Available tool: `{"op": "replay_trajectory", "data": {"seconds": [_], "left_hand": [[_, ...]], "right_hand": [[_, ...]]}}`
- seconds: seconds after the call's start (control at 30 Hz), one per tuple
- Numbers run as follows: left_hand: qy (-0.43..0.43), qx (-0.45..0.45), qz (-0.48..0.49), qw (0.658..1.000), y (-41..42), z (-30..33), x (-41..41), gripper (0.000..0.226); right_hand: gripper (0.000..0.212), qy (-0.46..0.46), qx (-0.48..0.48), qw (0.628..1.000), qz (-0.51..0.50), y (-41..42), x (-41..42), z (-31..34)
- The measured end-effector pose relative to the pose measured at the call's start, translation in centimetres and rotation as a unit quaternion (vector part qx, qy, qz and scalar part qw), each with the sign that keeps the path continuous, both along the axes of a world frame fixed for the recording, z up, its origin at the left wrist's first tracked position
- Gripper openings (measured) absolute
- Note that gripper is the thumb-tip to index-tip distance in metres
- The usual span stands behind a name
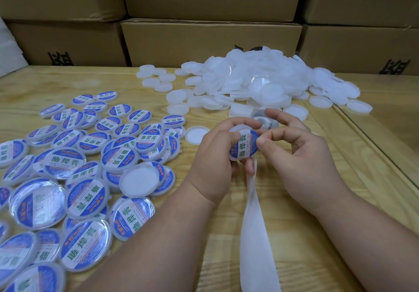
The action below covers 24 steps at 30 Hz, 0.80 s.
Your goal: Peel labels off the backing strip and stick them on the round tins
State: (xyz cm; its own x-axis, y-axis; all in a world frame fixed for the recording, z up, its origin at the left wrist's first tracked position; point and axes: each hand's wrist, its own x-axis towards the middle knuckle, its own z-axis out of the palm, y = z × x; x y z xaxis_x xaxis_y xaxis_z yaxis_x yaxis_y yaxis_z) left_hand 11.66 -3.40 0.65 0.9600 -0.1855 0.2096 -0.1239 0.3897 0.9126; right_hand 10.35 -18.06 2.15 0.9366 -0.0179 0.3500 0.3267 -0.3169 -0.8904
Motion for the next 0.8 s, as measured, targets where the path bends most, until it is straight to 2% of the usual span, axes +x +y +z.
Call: {"op": "replay_trajectory", "data": {"seconds": [0.5,0.8], "left_hand": [[0.014,0.023,0.034,0.999,-0.31,0.76,-0.36,0.036],[0.056,0.033,0.081,0.995,-0.11,0.81,-0.33,0.039]], "right_hand": [[0.022,-0.014,-0.015,1.0,0.001,0.0,0.12,-0.14],[0.041,-0.074,-0.072,0.994,0.021,0.03,0.06,-0.69]]}}
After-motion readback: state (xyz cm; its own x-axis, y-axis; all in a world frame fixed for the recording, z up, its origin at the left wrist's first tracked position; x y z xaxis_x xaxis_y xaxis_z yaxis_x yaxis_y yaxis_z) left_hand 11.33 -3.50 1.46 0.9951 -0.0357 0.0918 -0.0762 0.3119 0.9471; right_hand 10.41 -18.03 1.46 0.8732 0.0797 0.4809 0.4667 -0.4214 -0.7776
